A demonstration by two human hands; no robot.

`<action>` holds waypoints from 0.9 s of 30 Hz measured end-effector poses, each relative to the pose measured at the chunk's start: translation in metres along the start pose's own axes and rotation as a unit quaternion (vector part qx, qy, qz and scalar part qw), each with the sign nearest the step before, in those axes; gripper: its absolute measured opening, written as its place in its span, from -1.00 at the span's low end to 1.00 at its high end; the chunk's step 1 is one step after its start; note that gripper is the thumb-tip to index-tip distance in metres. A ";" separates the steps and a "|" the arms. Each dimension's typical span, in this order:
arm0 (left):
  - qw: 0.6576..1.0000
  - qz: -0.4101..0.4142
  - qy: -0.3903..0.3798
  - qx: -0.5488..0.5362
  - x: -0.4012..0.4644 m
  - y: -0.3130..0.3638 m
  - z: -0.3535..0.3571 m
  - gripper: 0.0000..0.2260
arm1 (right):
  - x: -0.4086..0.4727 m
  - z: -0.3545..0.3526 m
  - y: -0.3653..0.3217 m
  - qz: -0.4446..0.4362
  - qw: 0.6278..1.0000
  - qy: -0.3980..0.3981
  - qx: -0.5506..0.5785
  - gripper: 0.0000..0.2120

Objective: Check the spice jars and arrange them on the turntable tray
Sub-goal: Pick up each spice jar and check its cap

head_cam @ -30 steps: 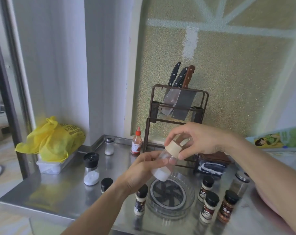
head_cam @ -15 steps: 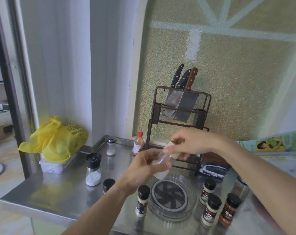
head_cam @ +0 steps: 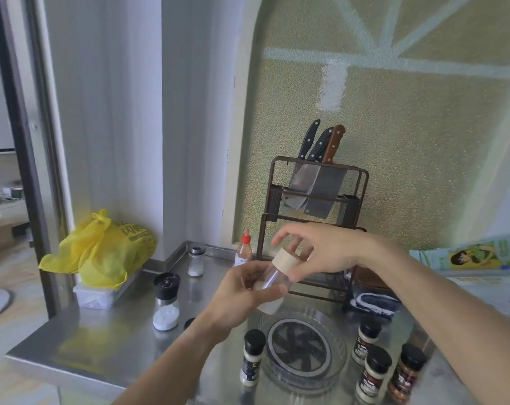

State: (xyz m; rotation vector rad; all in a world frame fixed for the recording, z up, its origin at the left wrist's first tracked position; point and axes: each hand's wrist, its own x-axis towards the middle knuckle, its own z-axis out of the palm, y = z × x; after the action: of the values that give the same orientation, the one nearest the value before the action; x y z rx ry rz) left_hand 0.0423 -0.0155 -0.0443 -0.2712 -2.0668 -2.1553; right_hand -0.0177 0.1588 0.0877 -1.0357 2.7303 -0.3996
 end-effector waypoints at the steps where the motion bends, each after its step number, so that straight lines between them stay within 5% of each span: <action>1: 1.000 0.001 0.000 0.007 0.000 -0.001 -0.002 -0.62 | 0.001 0.000 -0.001 0.001 1.000 0.003 0.018 -0.58; 3: 1.000 0.001 -0.004 0.017 0.000 -0.003 -0.004 -0.62 | 0.002 0.000 -0.003 0.019 1.000 0.001 0.007 -0.68; 7: 0.999 0.001 -0.002 0.032 -0.003 -0.004 -0.008 -0.63 | 0.001 0.003 -0.007 -0.006 1.000 -0.002 -0.017 -0.51; 10: 0.999 -0.002 -0.004 0.042 -0.005 -0.003 -0.010 -0.66 | 0.003 0.003 -0.006 0.012 1.000 -0.011 0.003 -0.64; 14: 0.999 0.002 0.003 0.053 -0.006 -0.006 -0.014 -0.68 | 0.005 0.005 -0.005 0.005 1.000 -0.012 0.003 -0.52; 17: 0.998 0.007 0.010 0.063 -0.006 -0.008 -0.016 -0.65 | 0.009 0.008 -0.006 0.019 0.999 -0.004 0.034 -0.67; 21: 0.997 0.010 0.019 0.073 -0.005 -0.010 -0.019 -0.61 | 0.013 0.010 -0.011 0.003 1.000 -0.002 0.012 -0.57; 27: 0.979 0.022 0.089 0.185 0.002 -0.015 -0.030 -0.59 | 0.033 0.037 -0.024 0.010 0.991 0.131 -0.033 -0.67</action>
State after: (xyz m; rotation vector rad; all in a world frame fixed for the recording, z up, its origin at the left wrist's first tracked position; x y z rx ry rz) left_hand 0.0356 -0.0450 -0.0595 -0.0754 -2.2726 -1.6569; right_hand -0.0171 0.1126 0.0574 -1.0386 3.0017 -0.4751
